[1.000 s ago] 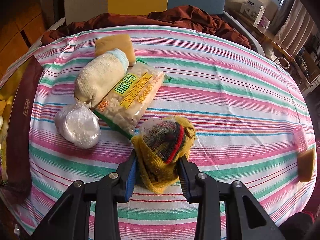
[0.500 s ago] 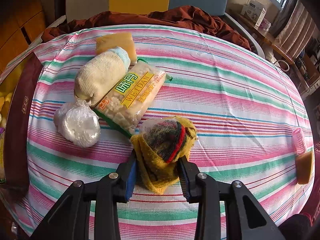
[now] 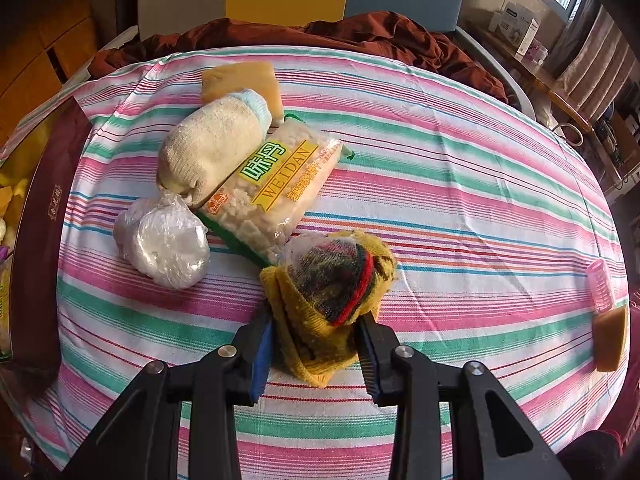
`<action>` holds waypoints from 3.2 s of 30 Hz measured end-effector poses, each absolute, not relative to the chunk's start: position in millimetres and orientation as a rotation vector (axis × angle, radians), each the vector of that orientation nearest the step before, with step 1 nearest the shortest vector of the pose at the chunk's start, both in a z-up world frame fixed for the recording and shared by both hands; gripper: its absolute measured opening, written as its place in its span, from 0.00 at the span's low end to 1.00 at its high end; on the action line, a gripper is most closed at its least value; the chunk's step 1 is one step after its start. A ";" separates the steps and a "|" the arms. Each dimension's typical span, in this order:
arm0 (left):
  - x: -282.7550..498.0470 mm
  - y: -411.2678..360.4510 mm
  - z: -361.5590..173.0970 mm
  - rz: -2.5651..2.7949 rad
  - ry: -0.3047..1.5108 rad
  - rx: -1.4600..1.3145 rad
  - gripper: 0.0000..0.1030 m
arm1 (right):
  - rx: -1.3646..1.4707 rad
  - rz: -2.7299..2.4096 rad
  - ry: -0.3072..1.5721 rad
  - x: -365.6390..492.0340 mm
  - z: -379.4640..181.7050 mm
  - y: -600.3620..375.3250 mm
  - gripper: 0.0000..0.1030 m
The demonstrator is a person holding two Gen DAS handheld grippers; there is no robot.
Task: Organize objects
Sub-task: 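Carry the purple packet into the gold tray and open the left tool while right holds the pouch, then carry the knitted pouch into the gold tray and open the right tool while left lifts away, then move both tools back toward the remaining items on the tablecloth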
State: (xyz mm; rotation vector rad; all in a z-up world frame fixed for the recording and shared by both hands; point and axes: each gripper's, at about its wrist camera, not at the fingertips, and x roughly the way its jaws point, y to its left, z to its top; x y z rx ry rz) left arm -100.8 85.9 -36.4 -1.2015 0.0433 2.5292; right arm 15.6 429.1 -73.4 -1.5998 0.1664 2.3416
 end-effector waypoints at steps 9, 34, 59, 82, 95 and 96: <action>-74.9 63.6 -11.1 2.605 0.043 -1.091 0.65 | -1.649 2.370 0.117 21.7 -74.3 398.7 0.36; -50.2 35.6 -12.1 2.582 -0.057 -1.070 0.68 | -1.480 2.718 0.220 42.3 5.3 311.2 0.32; -47.0 22.0 -19.2 2.572 -0.081 -1.109 0.75 | -1.636 2.812 -0.060 -62.8 -20.8 205.7 0.50; -26.4 56.4 -9.9 2.557 0.088 -1.072 0.76 | -1.472 2.863 -0.021 -11.8 -0.2 235.8 0.67; -18.3 94.6 -0.6 2.475 0.189 -1.037 0.77 | -1.373 2.711 0.075 0.1 6.5 339.9 0.67; -18.2 98.5 0.7 2.466 0.199 -1.032 0.77 | -1.362 2.693 0.081 0.2 6.1 350.5 0.67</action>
